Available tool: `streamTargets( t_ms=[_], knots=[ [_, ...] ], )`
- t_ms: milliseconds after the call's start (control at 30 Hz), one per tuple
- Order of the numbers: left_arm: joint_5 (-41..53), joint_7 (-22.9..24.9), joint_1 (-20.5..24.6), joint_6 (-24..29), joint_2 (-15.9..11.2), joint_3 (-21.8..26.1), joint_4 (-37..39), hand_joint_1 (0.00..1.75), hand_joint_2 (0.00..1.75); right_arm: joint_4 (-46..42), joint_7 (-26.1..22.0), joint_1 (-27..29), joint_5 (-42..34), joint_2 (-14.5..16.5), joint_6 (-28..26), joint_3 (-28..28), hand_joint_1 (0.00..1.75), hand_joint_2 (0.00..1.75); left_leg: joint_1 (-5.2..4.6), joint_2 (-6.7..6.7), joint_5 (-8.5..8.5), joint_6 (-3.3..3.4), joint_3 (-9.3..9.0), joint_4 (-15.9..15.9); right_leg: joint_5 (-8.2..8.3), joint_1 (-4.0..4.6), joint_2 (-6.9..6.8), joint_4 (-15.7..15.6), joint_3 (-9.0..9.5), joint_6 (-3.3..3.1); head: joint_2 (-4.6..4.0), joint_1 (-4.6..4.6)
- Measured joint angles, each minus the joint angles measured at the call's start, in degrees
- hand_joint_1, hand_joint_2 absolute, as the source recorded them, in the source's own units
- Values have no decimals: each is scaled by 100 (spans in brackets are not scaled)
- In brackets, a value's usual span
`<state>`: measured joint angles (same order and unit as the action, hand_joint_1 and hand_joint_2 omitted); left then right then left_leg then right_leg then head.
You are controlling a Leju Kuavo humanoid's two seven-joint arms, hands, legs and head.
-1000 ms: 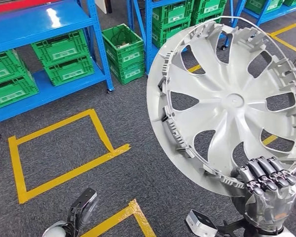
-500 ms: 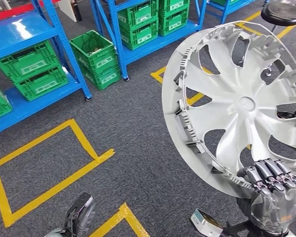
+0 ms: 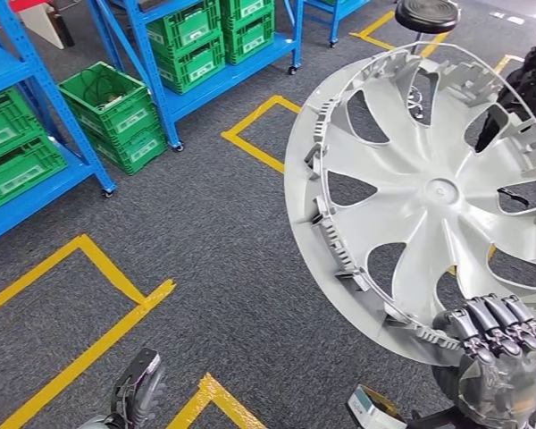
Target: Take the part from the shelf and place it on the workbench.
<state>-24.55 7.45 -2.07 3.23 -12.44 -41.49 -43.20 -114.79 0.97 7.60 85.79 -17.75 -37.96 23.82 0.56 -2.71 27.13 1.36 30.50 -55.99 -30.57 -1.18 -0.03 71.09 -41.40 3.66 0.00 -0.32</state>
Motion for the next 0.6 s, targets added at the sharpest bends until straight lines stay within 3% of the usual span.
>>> streamTargets(
  t_ms=[33,100,167,233,300,367,433,467,500,533,600],
  knots=[
    [-27,0,3,1,10,18,-1,0,0,-1,-4,15,0,0,0,-8,175,175,2,-61,16,-21,-7,-12,188,-8,-72,-405,233,4,0,1],
    [-56,0,7,2,18,51,-1,0,0,-6,-26,35,0,0,-1,-34,175,175,-21,-158,58,-88,-15,-52,394,16,-270,-1127,649,-45,0,-1],
    [-64,0,14,3,19,72,-1,0,0,-15,-62,58,0,0,1,-58,175,175,-48,-241,78,-150,-20,-79,403,49,-319,-1335,766,-139,0,-8],
    [-65,0,36,3,33,81,-2,0,0,-28,-88,85,0,1,1,-73,175,175,-32,-288,100,-204,-24,-95,433,45,-203,-1336,744,-223,0,-13],
    [-65,0,55,3,49,88,-4,0,0,-48,-103,93,0,2,-1,-87,175,175,-3,-105,287,-253,60,-322,458,29,-99,-1353,735,-292,0,-24],
    [-65,0,45,3,59,90,-5,0,0,-61,-127,95,0,2,-1,-97,175,175,7,146,676,-270,359,-1027,469,29,15,-1359,733,-335,0,-38],
    [-65,0,26,3,66,90,-4,0,0,-62,-156,103,0,2,-1,-98,175,175,2,214,936,-259,694,-1751,471,51,152,-1355,731,-354,0,-39],
    [-65,0,23,3,70,90,-3,0,0,-62,-168,108,0,2,-1,-98,175,175,-3,222,896,-240,748,-1841,473,64,227,-1351,731,-359,0,-39],
    [-65,0,24,3,73,90,-3,0,0,-62,-176,112,0,2,-1,-98,175,175,-9,239,744,-211,699,-1699,473,76,305,-1345,734,-360,0,-39],
    [-65,-1,28,3,75,90,-3,0,0,-62,-181,113,0,2,-1,-98,175,175,-19,289,514,-171,559,-1362,474,85,382,-1338,739,-360,0,-40],
    [-65,-2,30,2,68,89,-2,0,0,-63,-184,107,0,3,-1,-98,175,175,-28,579,139,-67,241,-604,481,86,519,-1320,726,-348,0,-34]
  ],
)
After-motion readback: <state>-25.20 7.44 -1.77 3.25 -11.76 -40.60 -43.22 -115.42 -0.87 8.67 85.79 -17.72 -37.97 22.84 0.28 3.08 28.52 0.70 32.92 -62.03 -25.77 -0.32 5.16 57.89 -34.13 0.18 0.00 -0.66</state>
